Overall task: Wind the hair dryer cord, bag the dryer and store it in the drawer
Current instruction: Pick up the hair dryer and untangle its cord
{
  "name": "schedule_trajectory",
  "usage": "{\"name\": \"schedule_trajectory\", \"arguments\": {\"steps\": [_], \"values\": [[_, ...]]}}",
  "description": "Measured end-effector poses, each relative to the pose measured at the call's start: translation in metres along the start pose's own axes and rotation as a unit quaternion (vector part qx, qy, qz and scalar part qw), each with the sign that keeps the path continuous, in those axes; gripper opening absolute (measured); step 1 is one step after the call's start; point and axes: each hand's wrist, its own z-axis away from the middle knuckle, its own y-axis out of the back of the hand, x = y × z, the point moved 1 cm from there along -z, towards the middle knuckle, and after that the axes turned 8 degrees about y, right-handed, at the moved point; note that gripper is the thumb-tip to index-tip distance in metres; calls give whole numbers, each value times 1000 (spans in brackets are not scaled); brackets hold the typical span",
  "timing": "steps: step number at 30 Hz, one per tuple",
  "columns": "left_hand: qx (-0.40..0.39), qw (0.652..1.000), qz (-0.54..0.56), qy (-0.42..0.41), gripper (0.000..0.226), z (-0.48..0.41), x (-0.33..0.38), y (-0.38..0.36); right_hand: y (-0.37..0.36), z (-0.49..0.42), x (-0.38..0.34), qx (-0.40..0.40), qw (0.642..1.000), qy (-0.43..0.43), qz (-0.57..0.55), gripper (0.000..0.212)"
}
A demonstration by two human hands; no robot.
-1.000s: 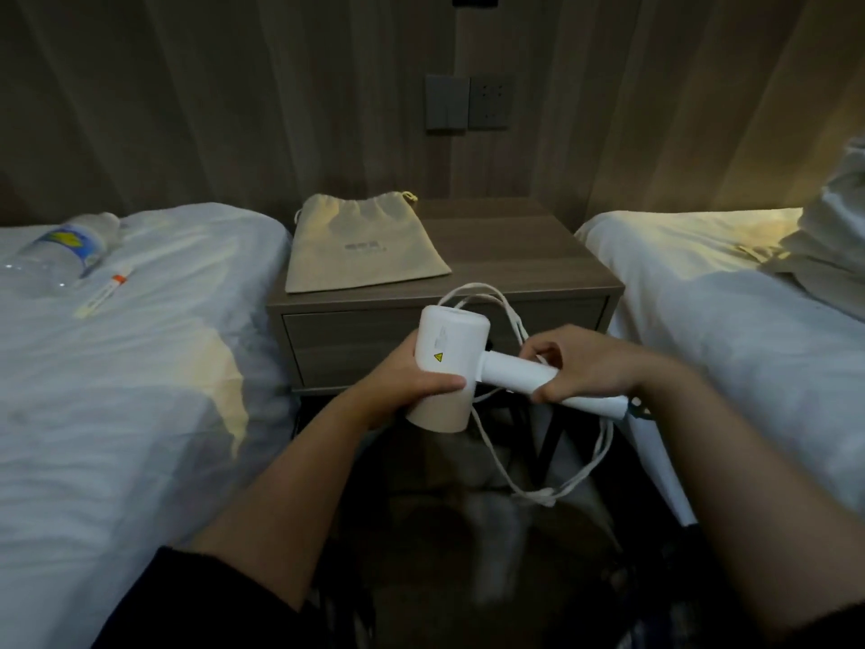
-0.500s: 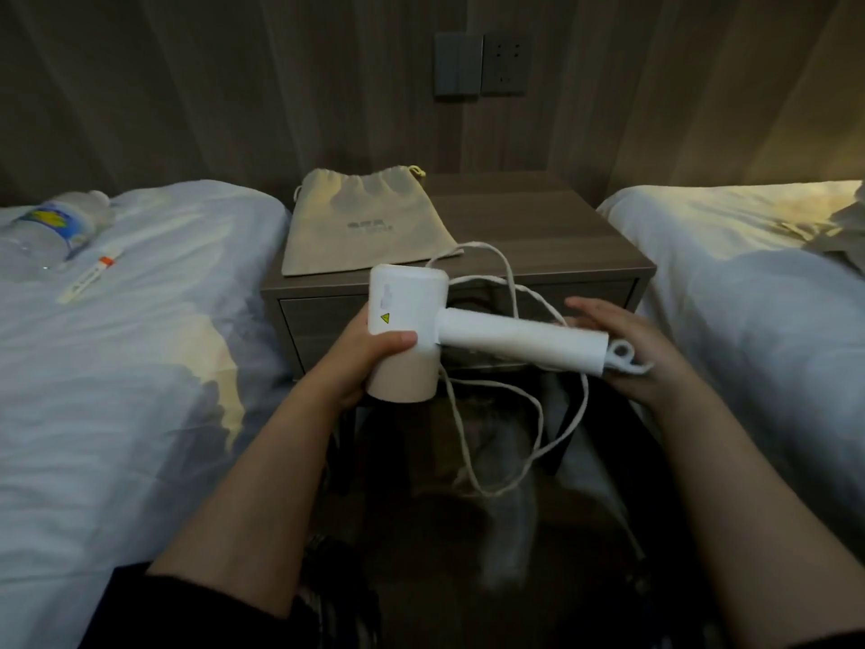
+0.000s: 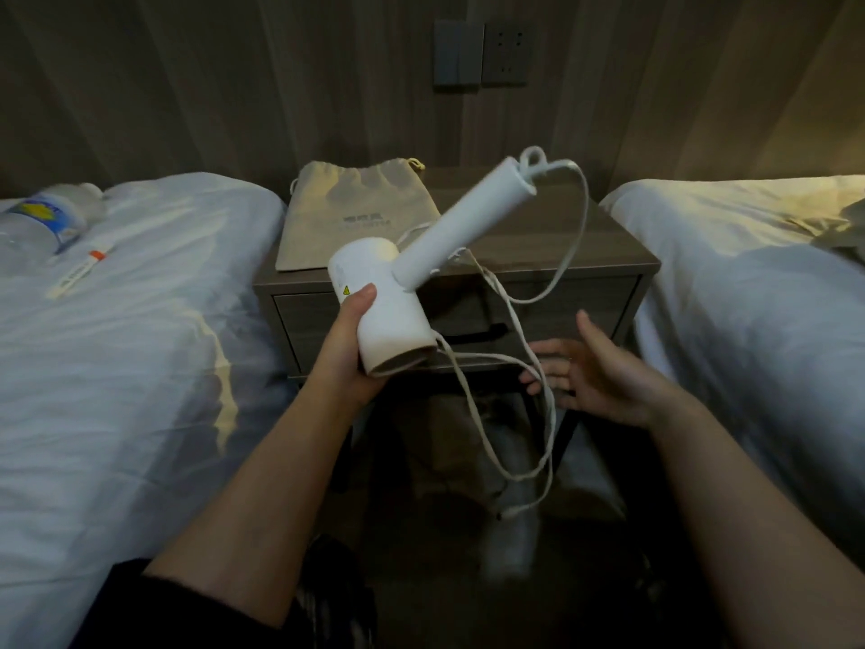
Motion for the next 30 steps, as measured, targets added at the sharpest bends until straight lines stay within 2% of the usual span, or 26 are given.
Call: {"name": "schedule_trajectory", "arguments": {"steps": [2,4,5,10,13,15,17,19,22,24,26,28,30], "values": [[2,1000,28,0,56,1,-1,-1,-3,3,1,-16,998,31,44,29],[5,999,53,-2,33,2,0,-1,-1,3,2,-11,997,59,58,21],[3,998,64,-3,29,3,1,0,1,2,3,0,996,62,60,21],[-3,996,83,-19,35,5,1,0,6,7,-2,39,995,32,83,15],[5,994,101,-33,52,6,0,-1,9,12,-4,39,994,0,104,35],[12,993,109,-47,52,5,1,0,11,14,-4,47,988,0,149,31],[25,991,123,-54,47,4,3,3,17,14,-3,76,967,4,242,26],[36,990,127,-51,53,3,3,4,22,10,-1,119,941,4,318,25],[48,991,123,-38,61,2,-1,3,20,3,4,149,921,-25,358,17],[57,991,112,-36,50,1,-3,2,18,1,7,164,933,-39,319,12],[76,993,78,-52,47,0,-4,1,15,1,8,174,964,-44,194,16],[92,992,16,-89,66,-2,-5,0,13,2,4,181,980,-22,79,19],[110,986,-35,-124,76,-1,-6,-3,8,4,-1,188,982,19,17,18]]}}
